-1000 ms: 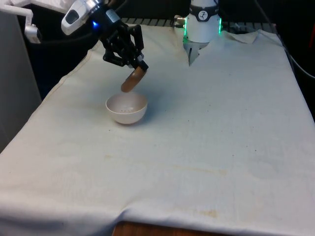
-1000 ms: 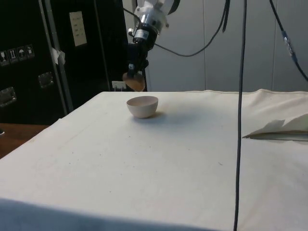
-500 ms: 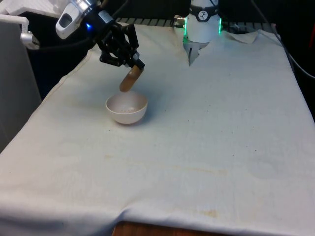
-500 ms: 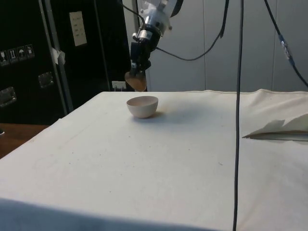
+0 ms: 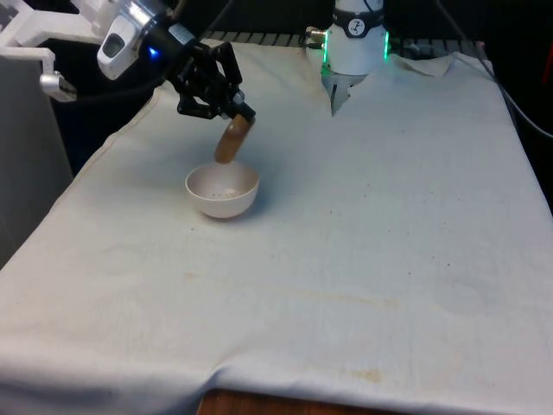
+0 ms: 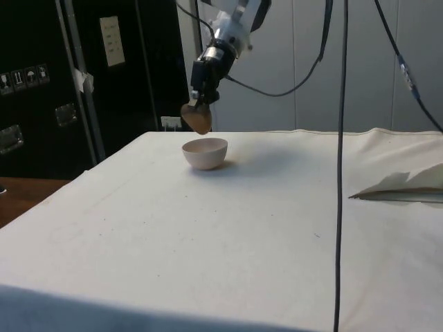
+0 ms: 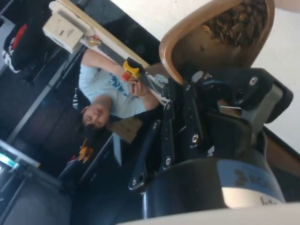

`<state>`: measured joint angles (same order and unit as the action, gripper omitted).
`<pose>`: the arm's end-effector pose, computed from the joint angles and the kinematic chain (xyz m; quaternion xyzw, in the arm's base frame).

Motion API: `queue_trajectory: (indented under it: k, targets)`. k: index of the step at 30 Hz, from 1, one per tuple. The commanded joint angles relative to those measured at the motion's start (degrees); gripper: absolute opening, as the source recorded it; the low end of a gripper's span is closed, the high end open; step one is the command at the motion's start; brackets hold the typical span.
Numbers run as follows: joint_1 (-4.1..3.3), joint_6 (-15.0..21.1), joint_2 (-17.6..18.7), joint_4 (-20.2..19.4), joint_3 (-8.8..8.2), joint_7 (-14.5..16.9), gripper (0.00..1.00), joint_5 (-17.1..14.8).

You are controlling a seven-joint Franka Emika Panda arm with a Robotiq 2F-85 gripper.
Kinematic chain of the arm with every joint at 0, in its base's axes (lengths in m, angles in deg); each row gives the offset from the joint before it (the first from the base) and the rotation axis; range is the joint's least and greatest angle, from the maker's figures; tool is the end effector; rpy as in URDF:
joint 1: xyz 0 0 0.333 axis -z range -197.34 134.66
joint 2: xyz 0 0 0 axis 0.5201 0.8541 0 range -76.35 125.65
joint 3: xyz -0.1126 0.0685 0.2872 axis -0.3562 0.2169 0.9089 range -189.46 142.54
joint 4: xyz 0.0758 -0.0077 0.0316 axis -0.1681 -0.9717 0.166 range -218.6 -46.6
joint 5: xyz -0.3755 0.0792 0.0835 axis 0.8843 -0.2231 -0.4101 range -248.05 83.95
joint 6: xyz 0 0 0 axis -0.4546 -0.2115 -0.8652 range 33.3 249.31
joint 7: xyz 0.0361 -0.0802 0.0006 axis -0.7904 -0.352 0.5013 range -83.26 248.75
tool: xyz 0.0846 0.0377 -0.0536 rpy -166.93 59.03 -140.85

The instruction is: Pour the coffee beans from the cup into the bowl.

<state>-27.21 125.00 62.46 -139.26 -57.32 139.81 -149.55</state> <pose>0.5762 -0.2716 0.2550 -0.8935 0.0433 -0.0951 0.4368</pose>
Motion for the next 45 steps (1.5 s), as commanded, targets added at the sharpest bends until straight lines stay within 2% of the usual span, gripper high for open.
queue_trajectory:
  k: [1, 4, 5, 6, 13, 14, 15, 20, 21, 22, 23, 29, 30, 31, 39, 40, 41, 45]
  targets:
    - [0.74, -1.55, 0.74, 0.74, 0.17, 0.11, 0.01, -0.57]
    - [0.86, -2.92, 1.49, 1.2, -0.4, 0.46, 0.01, -1.49]
    - [0.23, -2.01, 1.03, 0.63, -0.74, 0.63, 0.01, -1.2]
    - [0.86, -3.32, 1.72, 1.32, -0.57, 0.52, 0.01, -1.72]
    - [1.26, -6.53, 3.55, 2.46, -1.95, 0.97, 0.01, -4.01]
    - [0.52, -5.56, 3.09, 1.78, -2.35, 1.2, 0.01, -3.9]
    - [1.32, -6.99, 3.84, 2.69, -2.12, 0.97, 0.01, -4.41]
    - [1.66, -10.14, 5.67, 4.47, -3.44, 0.8, 0.01, -6.53]
    - [1.66, -11.12, 6.25, 4.98, -3.95, 0.74, 0.01, -7.28]
    - [1.03, -9.91, 5.73, 4.13, -4.18, 1.32, 0.01, -6.93]
    - [1.66, -11.12, 6.25, 4.98, -3.95, 0.74, 0.01, -7.28]
    - [1.83, -14.38, 7.28, 5.67, -4.93, 1.09, 0.01, -9.28]
    - [1.32, -14.21, 7.16, 5.16, -5.44, 1.49, 0.01, -9.51]
    - [1.95, -15.24, 7.56, 5.79, -5.1, 1.26, 0.01, -9.8]
    - [1.78, -16.1, 7.96, 5.44, -5.5, 1.83, 0.01, -10.54]
    - [1.43, -15.64, 7.68, 5.16, -5.79, 1.95, 0.01, -10.31]
    - [1.83, -16.33, 8.02, 5.39, -5.5, 1.89, 0.01, -10.71]
    - [2.01, -17.13, 8.19, 5.33, -5.5, 2.01, 0.01, -11.34]
